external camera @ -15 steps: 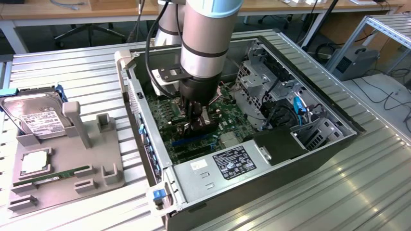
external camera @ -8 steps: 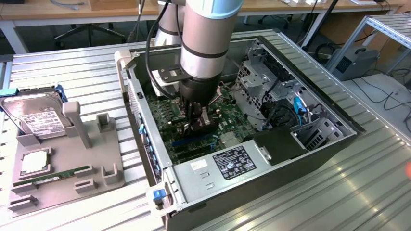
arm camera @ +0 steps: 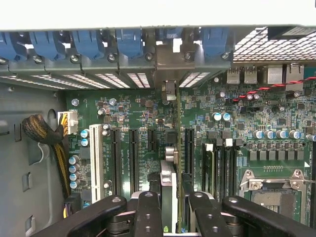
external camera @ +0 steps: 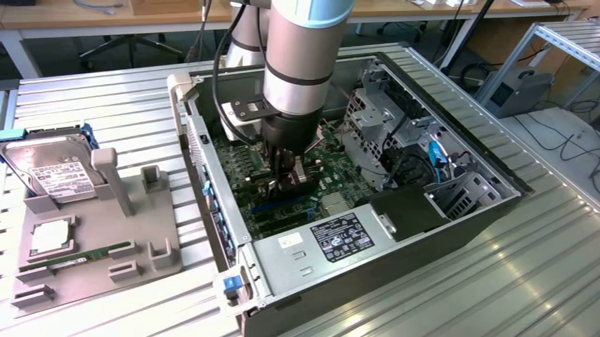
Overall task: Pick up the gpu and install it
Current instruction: 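Insert the gpu into the slot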
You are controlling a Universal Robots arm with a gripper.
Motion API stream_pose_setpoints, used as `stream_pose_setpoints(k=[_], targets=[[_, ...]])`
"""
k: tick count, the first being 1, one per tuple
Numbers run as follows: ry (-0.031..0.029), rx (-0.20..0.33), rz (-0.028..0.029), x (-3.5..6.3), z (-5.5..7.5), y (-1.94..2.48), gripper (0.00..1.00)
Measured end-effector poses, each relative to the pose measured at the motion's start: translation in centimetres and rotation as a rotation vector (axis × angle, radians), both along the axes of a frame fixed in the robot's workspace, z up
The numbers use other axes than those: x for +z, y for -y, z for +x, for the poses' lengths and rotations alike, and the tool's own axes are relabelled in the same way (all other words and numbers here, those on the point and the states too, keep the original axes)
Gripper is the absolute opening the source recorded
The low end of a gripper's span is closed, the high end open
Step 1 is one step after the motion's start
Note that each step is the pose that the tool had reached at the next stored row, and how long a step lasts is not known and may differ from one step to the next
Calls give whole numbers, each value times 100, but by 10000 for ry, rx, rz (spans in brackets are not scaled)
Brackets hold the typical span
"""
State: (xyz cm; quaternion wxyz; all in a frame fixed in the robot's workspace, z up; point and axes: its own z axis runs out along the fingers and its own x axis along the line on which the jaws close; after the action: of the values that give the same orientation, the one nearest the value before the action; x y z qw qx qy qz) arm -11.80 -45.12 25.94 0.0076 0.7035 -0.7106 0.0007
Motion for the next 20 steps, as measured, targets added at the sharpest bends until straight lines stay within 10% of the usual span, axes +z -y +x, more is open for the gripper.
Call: stream_pose_setpoints(k=[20], targets=[[1, 0, 3, -37, 0, 0, 27]])
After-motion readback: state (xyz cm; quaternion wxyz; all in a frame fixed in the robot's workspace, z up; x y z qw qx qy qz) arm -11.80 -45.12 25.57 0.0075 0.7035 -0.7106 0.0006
